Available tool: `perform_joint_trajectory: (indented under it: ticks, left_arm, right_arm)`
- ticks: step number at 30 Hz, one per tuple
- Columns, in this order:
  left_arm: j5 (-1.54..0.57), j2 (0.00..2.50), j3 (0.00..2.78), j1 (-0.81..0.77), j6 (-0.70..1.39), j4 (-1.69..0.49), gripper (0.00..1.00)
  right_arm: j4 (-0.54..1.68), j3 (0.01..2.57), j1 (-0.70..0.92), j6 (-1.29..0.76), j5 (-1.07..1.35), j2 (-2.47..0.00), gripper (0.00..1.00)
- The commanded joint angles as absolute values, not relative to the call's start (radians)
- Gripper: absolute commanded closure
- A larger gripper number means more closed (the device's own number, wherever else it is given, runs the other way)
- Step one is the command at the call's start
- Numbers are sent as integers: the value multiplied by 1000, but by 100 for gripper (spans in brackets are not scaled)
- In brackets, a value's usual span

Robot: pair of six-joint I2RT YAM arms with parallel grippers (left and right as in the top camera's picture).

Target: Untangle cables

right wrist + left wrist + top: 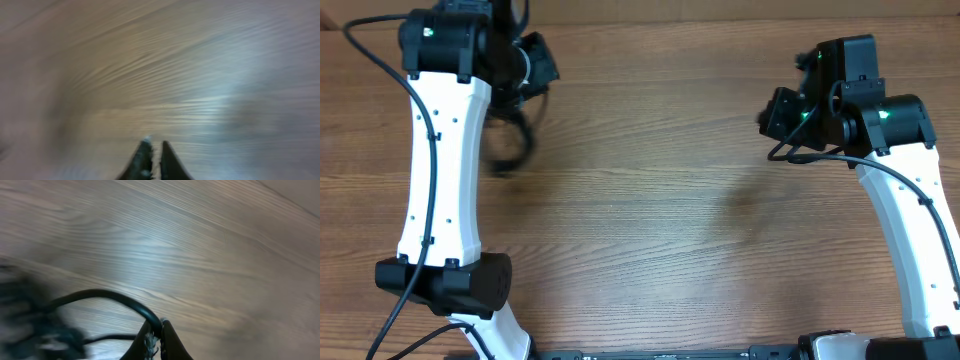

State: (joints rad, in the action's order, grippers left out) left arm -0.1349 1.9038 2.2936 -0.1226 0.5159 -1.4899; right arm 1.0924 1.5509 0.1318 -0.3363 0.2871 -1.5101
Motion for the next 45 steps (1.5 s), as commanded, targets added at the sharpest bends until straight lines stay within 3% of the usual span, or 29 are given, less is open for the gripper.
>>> perform_joint_trajectory:
  ticks: [1, 2, 4, 7, 10, 18, 21, 23, 25, 28, 31, 35, 37, 43, 45]
  left_arm:
    - [-229, 1874, 2319, -166, 432, -1477, 96]
    - [-229, 1879, 2318, -177, 413, -1484, 96]
    - [-225, 1898, 2292, -200, 442, -1504, 96]
    - [-199, 1918, 2228, -244, 525, -1486, 96]
    - [-199, 1929, 2143, -295, 525, -1427, 96]
    - [-173, 1970, 1935, -348, 539, -1253, 96]
    - [-172, 1973, 1887, -348, 527, -1211, 78]
    - [-165, 1969, 1896, -329, 496, -1238, 53]
    - [-120, 1969, 1902, -299, 494, -1298, 49]
    - [-94, 1969, 1876, -258, 485, -1362, 49]
    - [-97, 1969, 1804, -244, 348, -1324, 45]
    - [-98, 1969, 1655, -235, 71, -1205, 58]
    - [-98, 1969, 1617, -235, 10, -1180, 60]
    - [-102, 1970, 1496, -140, -158, -1005, 50]
    - [-88, 1970, 1470, -126, -221, -991, 51]
  right_arm:
    - [1075, 1572, 136, -181, 573, -1483, 69]
    - [1078, 1572, 136, -181, 587, -1483, 61]
    - [1087, 1572, 136, -214, 587, -1483, 56]
    - [1099, 1572, 136, -217, 587, -1483, 56]
    - [1118, 1572, 136, -240, 587, -1483, 66]
    - [1126, 1572, 136, -242, 578, -1483, 65]
    - [1126, 1572, 136, -242, 578, -1483, 60]
    - [1134, 1572, 136, -238, 575, -1483, 54]
    - [1137, 1572, 136, -238, 561, -1483, 52]
    - [1135, 1572, 136, -238, 559, -1488, 51]
    - [1140, 1571, 136, -230, 559, -1502, 50]
    - [1151, 1571, 136, -227, 559, -1515, 50]
    - [1151, 1571, 136, -226, 559, -1515, 50]
    - [1170, 1571, 136, -173, 551, -1515, 50]
    - [1170, 1571, 136, -173, 545, -1515, 50]
